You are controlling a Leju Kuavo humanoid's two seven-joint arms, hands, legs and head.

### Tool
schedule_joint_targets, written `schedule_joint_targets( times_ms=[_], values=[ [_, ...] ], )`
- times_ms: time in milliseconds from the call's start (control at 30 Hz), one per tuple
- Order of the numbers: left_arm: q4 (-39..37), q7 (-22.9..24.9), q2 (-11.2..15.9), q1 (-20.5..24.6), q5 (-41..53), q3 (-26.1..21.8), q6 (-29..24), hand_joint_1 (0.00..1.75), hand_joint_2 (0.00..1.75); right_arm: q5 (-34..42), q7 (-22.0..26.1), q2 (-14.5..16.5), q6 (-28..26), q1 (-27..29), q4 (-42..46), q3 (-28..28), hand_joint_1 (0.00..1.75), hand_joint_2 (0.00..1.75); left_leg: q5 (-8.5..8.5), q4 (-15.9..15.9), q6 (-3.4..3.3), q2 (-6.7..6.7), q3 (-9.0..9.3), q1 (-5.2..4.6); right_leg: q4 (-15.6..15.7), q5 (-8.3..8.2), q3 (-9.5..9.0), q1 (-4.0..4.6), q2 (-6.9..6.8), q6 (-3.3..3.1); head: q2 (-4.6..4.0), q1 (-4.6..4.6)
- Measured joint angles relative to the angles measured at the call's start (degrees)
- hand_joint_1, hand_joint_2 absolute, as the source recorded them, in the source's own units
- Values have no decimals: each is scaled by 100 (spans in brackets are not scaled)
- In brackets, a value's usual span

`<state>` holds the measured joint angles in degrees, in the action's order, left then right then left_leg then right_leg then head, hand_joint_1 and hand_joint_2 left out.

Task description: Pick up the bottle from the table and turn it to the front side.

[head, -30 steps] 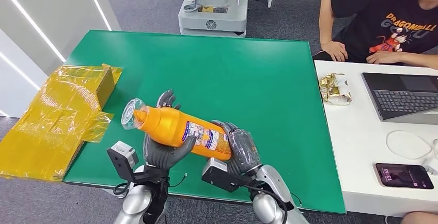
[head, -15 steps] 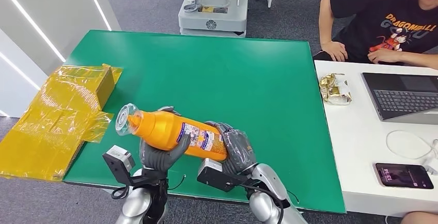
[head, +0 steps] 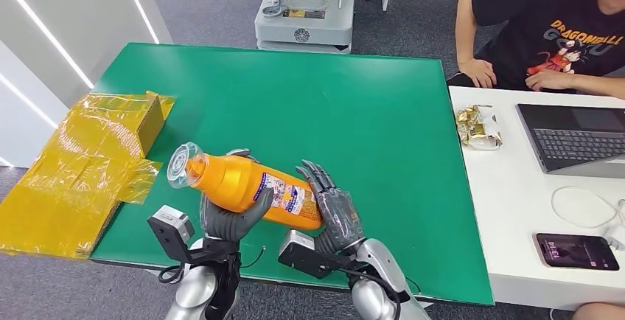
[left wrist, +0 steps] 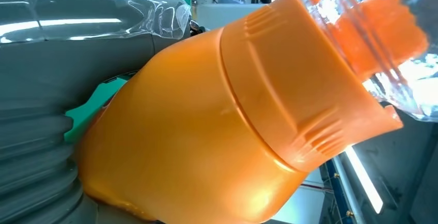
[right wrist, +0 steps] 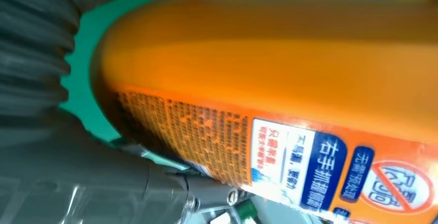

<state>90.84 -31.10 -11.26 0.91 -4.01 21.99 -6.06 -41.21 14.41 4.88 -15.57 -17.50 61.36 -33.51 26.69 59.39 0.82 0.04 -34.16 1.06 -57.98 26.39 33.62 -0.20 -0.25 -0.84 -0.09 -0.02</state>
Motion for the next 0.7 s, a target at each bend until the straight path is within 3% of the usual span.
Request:
schedule_joint_targets(
  times_ms=[200, 400, 533, 700],
  values=[
    [7, -5, -6, 69, 17, -4, -56, 175, 175, 355, 232, 1, -328, 135, 199, 12, 0, 175, 0, 0, 0, 0, 0, 0, 0, 0, 0, 0, -1, 0, 0, 0],
    [18, 17, 9, 93, 143, -17, -238, 175, 175, 1061, 803, 51, -872, 248, 514, 27, 0, 175, 0, 0, 0, 6, 0, 0, 0, 0, 1, 0, 5, 0, 0, 1],
    [74, -63, 94, 38, 715, -50, -815, 175, 175, 1696, 1223, 110, -1137, 323, 695, 3, 0, 175, 1, -1, 0, 3, -1, 1, 0, 0, 1, 0, 3, 0, 0, 1],
    [240, -5, 409, 16, 1431, -315, -1414, 175, 175, 1950, 1341, 113, -1282, 498, 971, -144, 0, 175, 1, -3, 1, 3, 0, 2, -1, 2, 3, 1, 4, -2, 0, 0]
  ],
)
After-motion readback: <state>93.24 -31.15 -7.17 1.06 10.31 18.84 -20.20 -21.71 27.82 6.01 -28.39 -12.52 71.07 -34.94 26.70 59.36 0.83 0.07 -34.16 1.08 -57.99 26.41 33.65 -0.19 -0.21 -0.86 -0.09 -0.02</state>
